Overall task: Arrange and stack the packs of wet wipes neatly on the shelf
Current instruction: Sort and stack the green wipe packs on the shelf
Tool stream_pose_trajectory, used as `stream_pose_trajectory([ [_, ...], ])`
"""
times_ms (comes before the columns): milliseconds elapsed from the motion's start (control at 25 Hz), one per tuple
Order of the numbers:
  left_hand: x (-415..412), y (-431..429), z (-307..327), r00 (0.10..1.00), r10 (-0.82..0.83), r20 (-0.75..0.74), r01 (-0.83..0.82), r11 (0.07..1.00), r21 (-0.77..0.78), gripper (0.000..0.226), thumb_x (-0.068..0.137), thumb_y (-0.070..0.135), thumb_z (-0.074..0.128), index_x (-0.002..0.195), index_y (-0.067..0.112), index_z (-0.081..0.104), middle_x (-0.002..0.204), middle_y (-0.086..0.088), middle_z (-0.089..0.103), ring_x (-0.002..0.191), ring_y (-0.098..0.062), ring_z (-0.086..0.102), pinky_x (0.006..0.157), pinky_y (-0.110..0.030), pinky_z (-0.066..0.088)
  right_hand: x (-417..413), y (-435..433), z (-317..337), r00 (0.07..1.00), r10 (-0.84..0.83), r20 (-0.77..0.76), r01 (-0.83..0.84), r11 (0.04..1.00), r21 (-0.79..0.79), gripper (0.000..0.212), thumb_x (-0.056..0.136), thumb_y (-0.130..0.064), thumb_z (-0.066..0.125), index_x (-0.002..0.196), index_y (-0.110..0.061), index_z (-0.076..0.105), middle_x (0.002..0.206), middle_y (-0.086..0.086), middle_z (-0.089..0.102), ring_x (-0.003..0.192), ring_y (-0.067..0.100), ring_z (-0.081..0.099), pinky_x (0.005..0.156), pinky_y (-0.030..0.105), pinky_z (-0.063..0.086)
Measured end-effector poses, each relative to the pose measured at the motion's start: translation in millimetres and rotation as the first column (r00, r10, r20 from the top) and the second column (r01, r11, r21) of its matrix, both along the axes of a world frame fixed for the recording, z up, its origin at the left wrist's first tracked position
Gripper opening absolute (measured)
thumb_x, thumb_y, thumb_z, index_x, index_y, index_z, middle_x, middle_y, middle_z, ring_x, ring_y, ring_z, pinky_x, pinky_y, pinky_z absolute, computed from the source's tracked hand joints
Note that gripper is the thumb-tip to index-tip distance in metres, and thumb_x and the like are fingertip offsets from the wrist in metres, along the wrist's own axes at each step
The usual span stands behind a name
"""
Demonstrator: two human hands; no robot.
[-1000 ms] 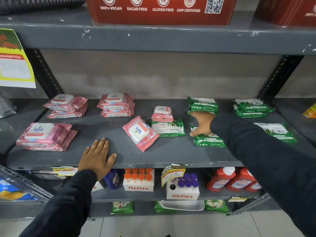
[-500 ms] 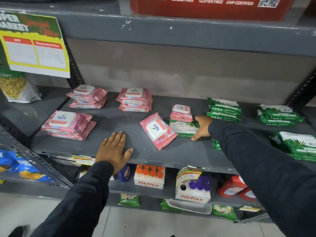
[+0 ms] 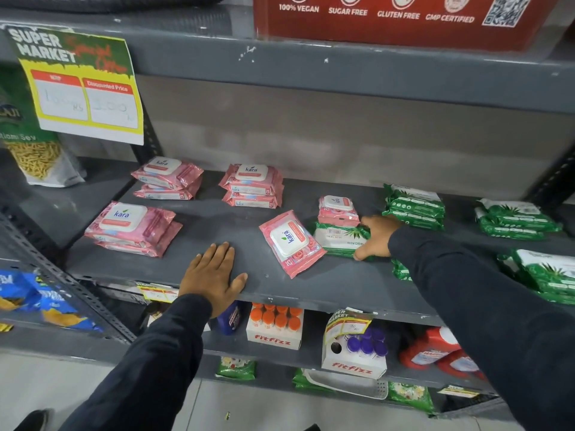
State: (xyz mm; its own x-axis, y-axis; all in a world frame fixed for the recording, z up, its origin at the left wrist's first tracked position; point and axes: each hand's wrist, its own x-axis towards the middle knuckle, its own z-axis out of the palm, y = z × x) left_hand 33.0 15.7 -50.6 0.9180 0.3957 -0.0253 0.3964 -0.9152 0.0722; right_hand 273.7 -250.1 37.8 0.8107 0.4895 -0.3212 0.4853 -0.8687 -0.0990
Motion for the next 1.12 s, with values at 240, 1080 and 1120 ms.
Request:
stream_pose_trajectory([
  [240,1,1,-1,1.0,0.004,0.002,-0.004,1.0,0.0,0.089,0.074,0.066,0.0,0.148,0.018,0.009,0.159,0.0,0.006,0.146,-0.02,0.002,0.118,-0.039,0.004,-6,-35,17,1.0,-0.001,0.012,0.0,0.996,0.092,0.086,0.038,-0.054,0.075,0.121,-0.046,0.053,0.122,-0.005,0.06,0.107,0.022,0.052,0.092,0.036,0.047],
  [1080,-1,-6,4,1.0,0.024,-0.018,-0.024,1.0,0.008,0.068,0.093,0.053,0.021,0.149,0.015,0.006,0.159,-0.002,0.002,0.146,-0.02,0.0,0.118,-0.039,0.003,12,-176,2,0.966,-0.231,-0.113,0.246,0.958,0.15,0.108,0.057,-0.051,0.083,0.148,-0.036,0.027,0.157,0.004,0.031,0.143,0.028,0.028,0.114,0.042,0.03],
  [1120,-1,-6,4,0.999,0.026,-0.021,-0.025,1.0,0.013,0.069,0.092,0.054,0.019,0.149,0.015,0.006,0.159,-0.002,0.002,0.146,-0.02,0.0,0.118,-0.039,0.003,11,-173,6,0.98,-0.191,-0.059,0.196,0.977,0.088,0.11,0.057,-0.056,0.08,0.15,-0.037,0.023,0.158,0.003,0.027,0.145,0.028,0.021,0.115,0.045,0.026],
])
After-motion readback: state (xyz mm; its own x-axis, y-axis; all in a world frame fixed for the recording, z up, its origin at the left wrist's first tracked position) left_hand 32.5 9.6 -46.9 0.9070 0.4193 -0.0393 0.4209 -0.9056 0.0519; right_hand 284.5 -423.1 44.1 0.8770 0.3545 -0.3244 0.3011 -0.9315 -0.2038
